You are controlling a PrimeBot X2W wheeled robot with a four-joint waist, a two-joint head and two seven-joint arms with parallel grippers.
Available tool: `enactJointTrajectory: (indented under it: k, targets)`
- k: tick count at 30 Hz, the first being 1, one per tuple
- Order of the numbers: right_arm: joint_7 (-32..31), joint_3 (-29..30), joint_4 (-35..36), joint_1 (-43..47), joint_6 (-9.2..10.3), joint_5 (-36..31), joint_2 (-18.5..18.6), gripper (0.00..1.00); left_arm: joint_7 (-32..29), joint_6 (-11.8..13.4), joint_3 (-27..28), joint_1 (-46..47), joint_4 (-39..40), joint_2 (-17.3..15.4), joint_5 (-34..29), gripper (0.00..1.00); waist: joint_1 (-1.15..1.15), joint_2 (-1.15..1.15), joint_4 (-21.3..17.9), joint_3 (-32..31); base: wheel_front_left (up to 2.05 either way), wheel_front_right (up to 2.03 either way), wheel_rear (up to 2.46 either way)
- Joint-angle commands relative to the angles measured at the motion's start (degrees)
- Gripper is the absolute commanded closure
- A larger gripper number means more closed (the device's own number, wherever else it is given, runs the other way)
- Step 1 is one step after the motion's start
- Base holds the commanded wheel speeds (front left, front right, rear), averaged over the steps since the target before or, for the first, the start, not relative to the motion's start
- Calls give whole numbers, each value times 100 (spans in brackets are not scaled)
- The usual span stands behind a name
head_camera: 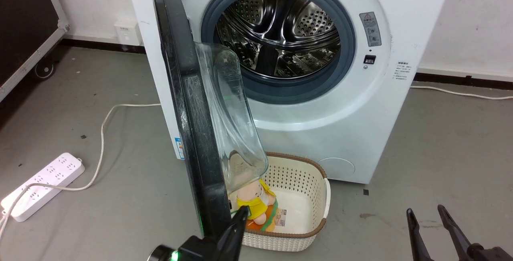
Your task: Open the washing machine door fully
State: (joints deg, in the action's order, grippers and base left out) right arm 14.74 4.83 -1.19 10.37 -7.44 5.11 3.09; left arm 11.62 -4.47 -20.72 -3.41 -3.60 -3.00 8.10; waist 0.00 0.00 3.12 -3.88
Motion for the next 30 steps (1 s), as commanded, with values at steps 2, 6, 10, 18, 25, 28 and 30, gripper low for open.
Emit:
enactJointTrajectory:
  k: [2,6,10,18,25,28,30]
  targets:
    - [26,-2,-14,-19,-5,1,-21,0,15,80,65,54,-178,-17,67,100,0,0,29,8,0,0,0]
    - [26,10,-39,19,-5,-13,-21,0,91,185,152,240,-578,-18,92,100,0,0,258,9,0,0,0]
    - [26,-38,-61,45,-5,-7,-21,0,139,210,205,302,-691,-35,124,100,0,0,486,3,0,0,0]
    - [26,-164,-103,34,-5,48,-21,0,220,297,406,346,-771,-137,240,100,0,0,1139,16,0,0,0]
    - [26,-286,-117,-25,-5,-32,-21,0,211,511,839,595,-780,-331,421,100,0,0,1787,238,0,0,0]
    - [26,-380,-112,-54,-5,-131,-21,0,135,565,1008,758,-811,-459,481,100,0,0,1919,441,0,0,0]
    - [26,-416,-96,-108,-5,-236,-21,0,95,582,1150,898,-866,-531,572,100,0,0,1978,635,0,0,0]
